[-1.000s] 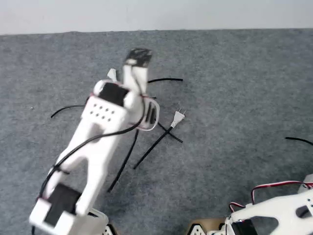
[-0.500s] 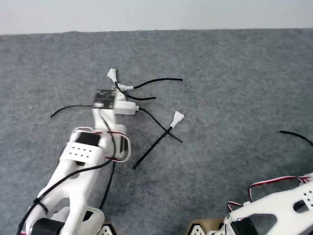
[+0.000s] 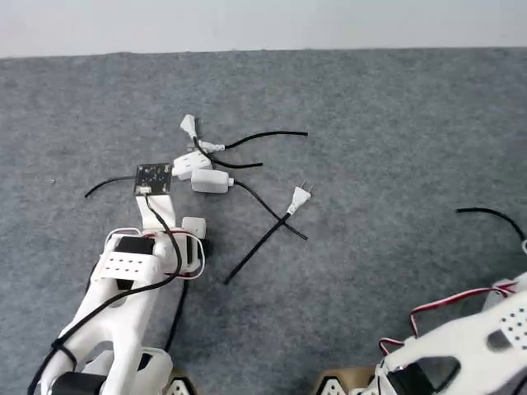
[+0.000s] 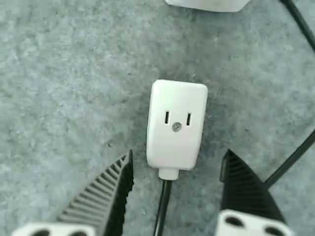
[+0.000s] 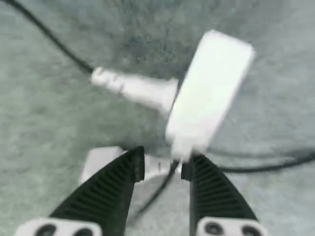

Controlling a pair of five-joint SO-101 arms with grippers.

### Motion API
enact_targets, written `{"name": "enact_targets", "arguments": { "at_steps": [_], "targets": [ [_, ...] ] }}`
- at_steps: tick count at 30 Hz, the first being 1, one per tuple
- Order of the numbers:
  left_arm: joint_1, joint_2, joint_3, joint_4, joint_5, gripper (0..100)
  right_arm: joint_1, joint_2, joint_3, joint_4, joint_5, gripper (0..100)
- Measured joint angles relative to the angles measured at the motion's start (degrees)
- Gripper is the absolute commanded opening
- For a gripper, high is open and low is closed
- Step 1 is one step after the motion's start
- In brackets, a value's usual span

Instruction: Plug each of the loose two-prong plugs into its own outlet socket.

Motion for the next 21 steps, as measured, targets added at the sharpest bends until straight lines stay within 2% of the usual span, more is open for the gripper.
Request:
{"name": "enact_targets", "arguments": {
  "at_steps": [7,11,15,19,21],
  "targets": [
    [-1.4,-0.5,0.0,-0.4,-0.9,26,-2.5,-17.9,15.0,0.0,-0.2,15.7],
    [-0.7,-0.5,0.0,-0.4,-4.1,17,-5.7,-24.5,29.2,-2.5,-0.2,11.8],
    [1.7,-2.6,0.0,-0.4,-8.3,10,-10.6,-30.9,46.9,-12.2,-0.2,8.1],
    [4.7,-8.7,0.0,-0.4,-9.9,10,-16.1,-39.4,66.1,-23.9,-0.2,0.6],
    [6.1,-11.7,0.0,-0.4,-10.0,10,-19.4,-43.9,75.7,-30.6,-0.2,1.4]
  ]
}}
